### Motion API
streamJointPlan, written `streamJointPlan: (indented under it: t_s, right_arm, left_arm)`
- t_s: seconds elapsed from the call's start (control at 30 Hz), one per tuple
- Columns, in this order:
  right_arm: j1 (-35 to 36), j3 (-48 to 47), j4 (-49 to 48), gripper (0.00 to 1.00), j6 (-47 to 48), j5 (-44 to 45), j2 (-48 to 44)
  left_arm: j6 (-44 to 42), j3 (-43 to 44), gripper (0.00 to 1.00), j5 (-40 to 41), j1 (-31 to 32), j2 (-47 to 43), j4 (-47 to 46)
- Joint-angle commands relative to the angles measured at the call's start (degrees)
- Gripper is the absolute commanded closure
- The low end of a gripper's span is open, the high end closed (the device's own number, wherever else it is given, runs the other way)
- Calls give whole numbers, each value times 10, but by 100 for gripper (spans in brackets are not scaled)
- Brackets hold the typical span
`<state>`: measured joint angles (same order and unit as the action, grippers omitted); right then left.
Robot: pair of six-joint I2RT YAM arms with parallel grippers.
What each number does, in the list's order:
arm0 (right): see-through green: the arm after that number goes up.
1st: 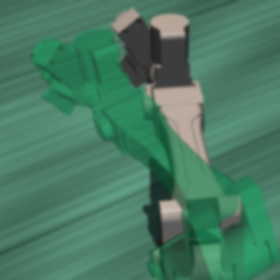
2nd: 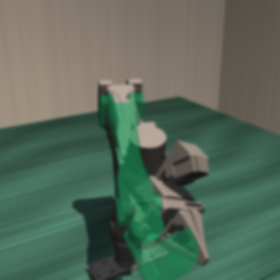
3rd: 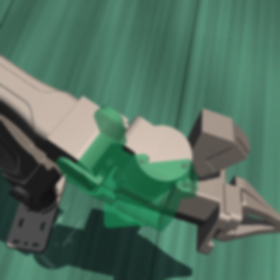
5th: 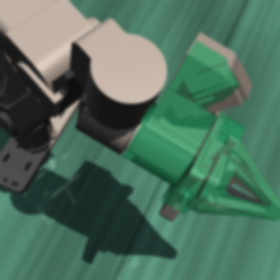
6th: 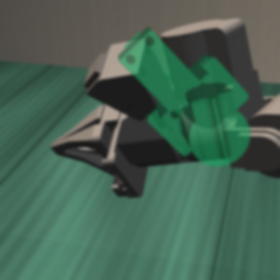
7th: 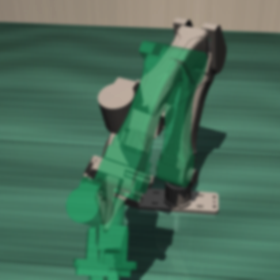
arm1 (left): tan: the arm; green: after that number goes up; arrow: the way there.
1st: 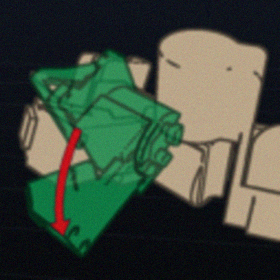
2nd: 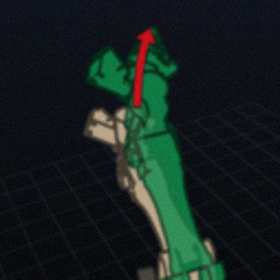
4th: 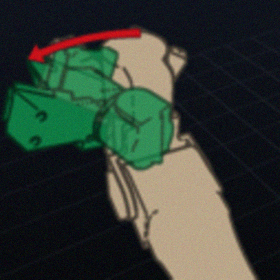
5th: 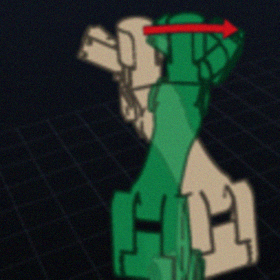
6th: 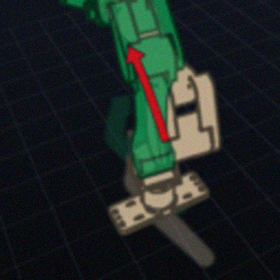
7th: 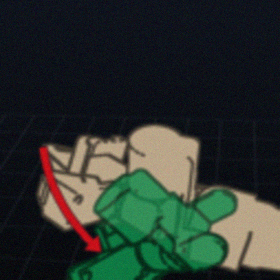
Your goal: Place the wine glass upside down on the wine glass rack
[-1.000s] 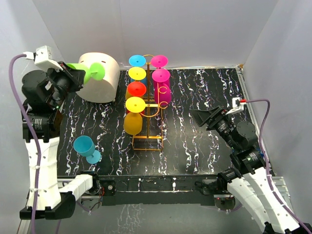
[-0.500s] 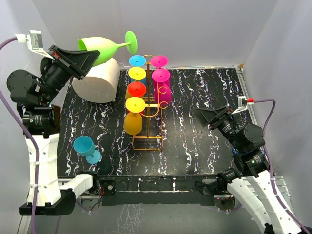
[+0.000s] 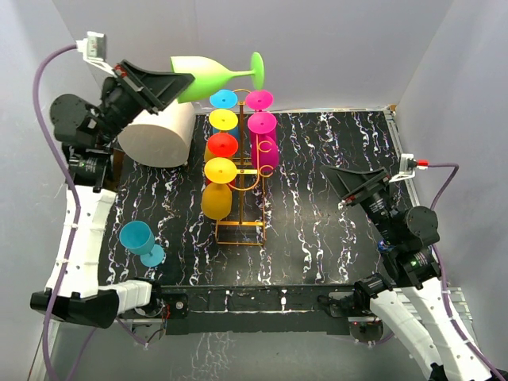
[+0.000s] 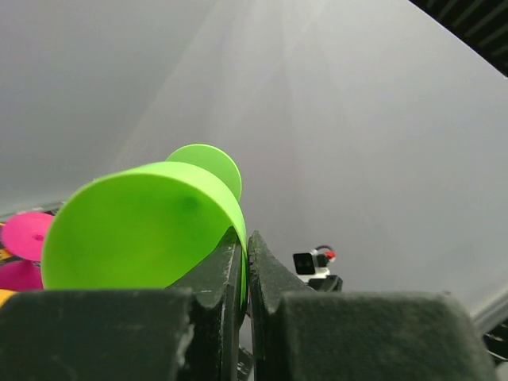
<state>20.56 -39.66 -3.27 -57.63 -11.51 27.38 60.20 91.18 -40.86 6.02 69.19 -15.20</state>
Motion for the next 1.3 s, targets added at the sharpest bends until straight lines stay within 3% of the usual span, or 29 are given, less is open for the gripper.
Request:
streamJointPlan:
  t_s: [0.0, 0.33, 0.63, 0.97, 1.17, 1.27]
  right_arm:
    - [0, -25, -77, 28, -29, 15, 7]
    - [0, -35, -123, 29, -94, 90, 22]
    - [0, -68, -64, 34, -280, 199, 63]
    - [0, -146, 49, 46, -415, 301, 100]
    - [0, -196, 153, 47, -440, 304, 130]
    - [0, -198, 157, 48, -448, 297, 139]
  left_arm:
    - [-24, 1, 100, 59, 88, 9, -15]
    - [-166, -40, 100, 223, 287, 60, -82]
    - [-360, -54, 100, 333, 450, 106, -140]
    - [-440, -93, 100, 330, 495, 111, -190]
    - [-452, -96, 100, 318, 500, 111, -197]
    - [-454, -98, 100, 308, 501, 111, -199]
